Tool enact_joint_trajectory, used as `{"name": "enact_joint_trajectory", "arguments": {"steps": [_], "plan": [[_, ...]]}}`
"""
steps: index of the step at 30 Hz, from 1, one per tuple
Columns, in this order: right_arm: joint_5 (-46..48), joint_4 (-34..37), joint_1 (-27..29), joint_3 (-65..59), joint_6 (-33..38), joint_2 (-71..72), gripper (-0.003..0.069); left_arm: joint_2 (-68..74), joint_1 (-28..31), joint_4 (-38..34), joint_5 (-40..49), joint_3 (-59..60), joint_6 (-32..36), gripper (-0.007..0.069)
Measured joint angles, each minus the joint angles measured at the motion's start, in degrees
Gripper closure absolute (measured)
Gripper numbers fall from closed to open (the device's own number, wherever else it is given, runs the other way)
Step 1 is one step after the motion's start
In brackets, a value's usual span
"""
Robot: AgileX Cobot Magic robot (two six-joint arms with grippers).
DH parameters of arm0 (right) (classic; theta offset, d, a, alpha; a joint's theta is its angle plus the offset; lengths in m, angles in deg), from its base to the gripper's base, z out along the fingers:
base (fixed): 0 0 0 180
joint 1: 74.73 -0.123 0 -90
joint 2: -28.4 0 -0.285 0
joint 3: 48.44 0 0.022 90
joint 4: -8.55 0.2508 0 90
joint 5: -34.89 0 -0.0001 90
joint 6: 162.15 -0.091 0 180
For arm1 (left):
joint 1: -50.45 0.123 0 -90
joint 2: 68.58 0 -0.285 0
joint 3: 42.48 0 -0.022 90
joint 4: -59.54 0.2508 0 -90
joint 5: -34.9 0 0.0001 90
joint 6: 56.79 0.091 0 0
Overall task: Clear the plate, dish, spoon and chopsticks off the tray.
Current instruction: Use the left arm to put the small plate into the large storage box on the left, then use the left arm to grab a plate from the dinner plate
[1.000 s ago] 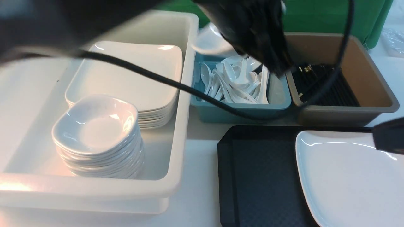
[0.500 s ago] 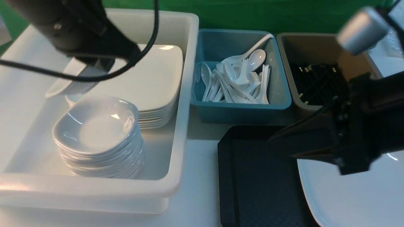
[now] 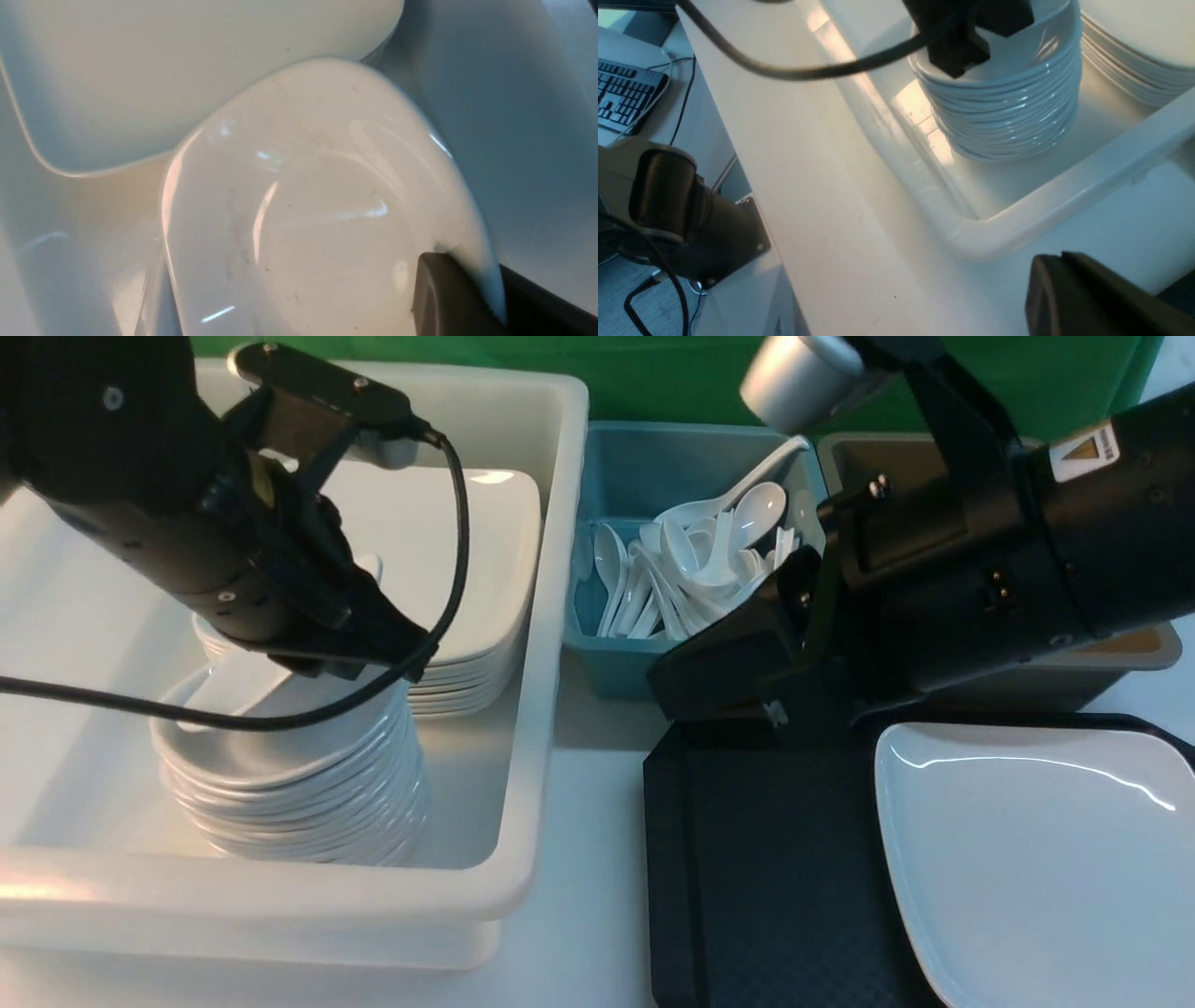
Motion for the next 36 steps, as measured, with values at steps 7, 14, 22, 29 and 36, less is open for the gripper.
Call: {"name": "enact_joint_trajectory", "arguments": {"steps": [7, 14, 22, 29, 36], "plan": [[-2.5, -0.1, 0.0, 0.4, 0.0, 0.0, 0.0631, 0.0, 0.0, -2.5, 1.6, 0.3, 2.7, 0.0433], [-3.7, -2.1, 0.0, 0.5, -0.2, 0.0, 0.0629, -2.8, 0.0, -2.7, 2.9, 0.3, 2.7, 0.0194], [1.0, -19.4, 7.3, 2.8, -9.3, 4.8, 0.0623, -7.0, -1.4, -13.5, -0.1, -4.1, 2.9, 0.0274], [13.1, -28.5, 20.2, 2.9, -12.0, 12.1, 0.0622, 0.3, -12.5, -17.3, -0.7, -12.2, 2.4, 0.0606], [17.9, -30.0, 28.6, 2.2, -13.7, 19.0, 0.0622, 16.5, -18.7, -21.1, 0.5, -26.3, 1.4, 0.0624]]}}
